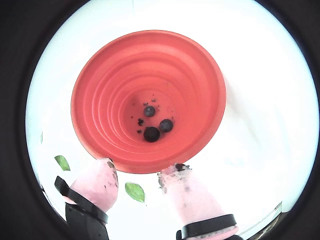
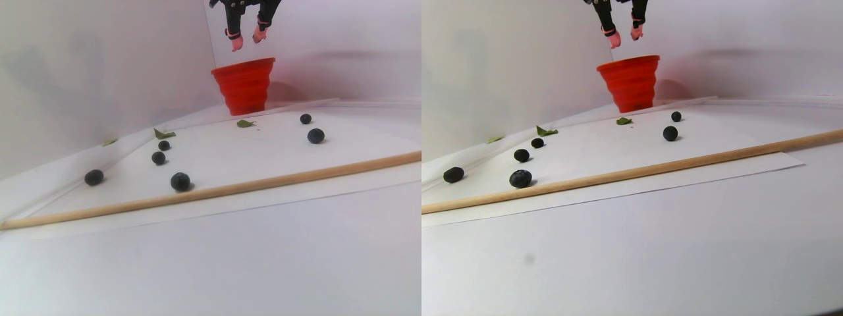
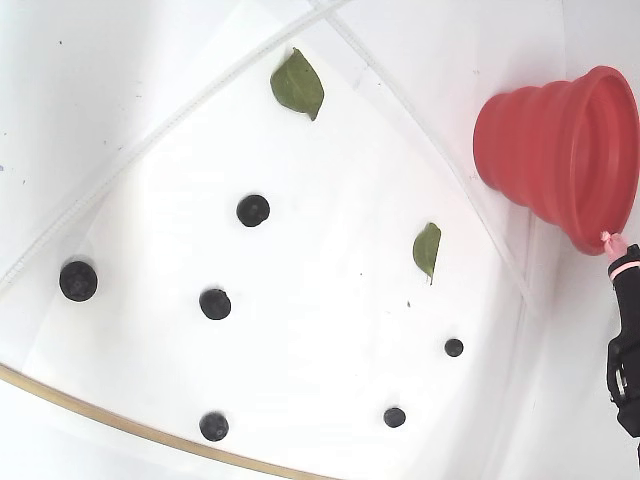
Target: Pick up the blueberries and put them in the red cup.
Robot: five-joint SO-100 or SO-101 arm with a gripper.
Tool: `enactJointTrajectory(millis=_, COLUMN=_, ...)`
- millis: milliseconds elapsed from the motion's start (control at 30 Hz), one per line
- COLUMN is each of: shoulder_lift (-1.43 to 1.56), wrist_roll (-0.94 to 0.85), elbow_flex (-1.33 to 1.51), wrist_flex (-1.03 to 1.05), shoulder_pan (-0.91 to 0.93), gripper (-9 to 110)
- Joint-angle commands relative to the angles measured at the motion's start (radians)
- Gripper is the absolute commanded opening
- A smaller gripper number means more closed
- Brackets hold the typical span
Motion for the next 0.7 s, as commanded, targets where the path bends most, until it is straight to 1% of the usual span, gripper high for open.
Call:
enactJointTrajectory(millis=0, shoulder_lift=0.118, wrist_roll=0.003, elbow_flex=-0.011, wrist_flex=0.002, shoulder_pan=0.020, gripper=16)
enactJointTrajectory(millis=667, shoulder_lift=0.172, wrist_roll=-0.028, elbow_flex=0.107, wrist_flex=0.008, shoulder_pan=0.112, gripper=16)
